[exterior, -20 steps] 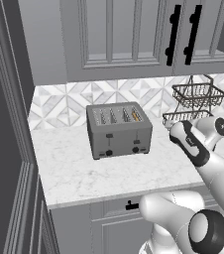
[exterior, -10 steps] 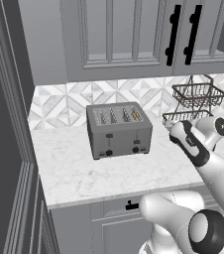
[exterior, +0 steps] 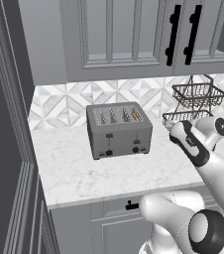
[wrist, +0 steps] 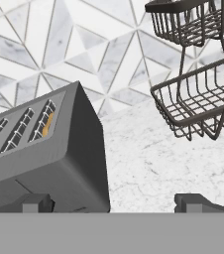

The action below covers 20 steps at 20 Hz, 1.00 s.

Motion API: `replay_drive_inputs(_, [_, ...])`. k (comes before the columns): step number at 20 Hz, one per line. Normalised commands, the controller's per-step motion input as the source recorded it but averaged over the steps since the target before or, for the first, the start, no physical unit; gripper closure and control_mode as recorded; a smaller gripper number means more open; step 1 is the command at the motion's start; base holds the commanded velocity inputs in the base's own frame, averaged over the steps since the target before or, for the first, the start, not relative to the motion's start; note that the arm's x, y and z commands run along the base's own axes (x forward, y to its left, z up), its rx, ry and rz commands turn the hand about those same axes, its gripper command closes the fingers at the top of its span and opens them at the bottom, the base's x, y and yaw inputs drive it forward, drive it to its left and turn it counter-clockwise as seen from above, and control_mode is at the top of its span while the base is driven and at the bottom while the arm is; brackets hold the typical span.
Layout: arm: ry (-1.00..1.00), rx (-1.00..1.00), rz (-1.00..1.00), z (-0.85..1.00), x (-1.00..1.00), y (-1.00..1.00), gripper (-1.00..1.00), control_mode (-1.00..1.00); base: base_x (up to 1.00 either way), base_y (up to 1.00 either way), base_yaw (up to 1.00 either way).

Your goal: Start the toaster. Once the lever pops up, take the bread to the plate on the dining counter.

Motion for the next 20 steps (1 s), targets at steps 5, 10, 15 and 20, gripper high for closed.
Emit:
replay_drive_inputs(5, [0.0, 0.0, 0.0, 0.0, 0.0, 0.0, -1.0, -1.0, 0.0, 0.0, 0.0])
replay_drive_inputs(10, [0.0, 0.0, 0.0, 0.0, 0.0, 0.0, -1.0, -1.0, 0.0, 0.0, 0.0])
replay_drive_inputs(15, [0.0, 0.0, 0.0, 0.0, 0.0, 0.0, -1.0, -1.0, 0.0, 0.0, 0.0])
replay_drive_inputs(20, [0.0, 0.0, 0.0, 0.0, 0.0, 0.0, -1.0, -1.0, 0.0, 0.0, 0.0])
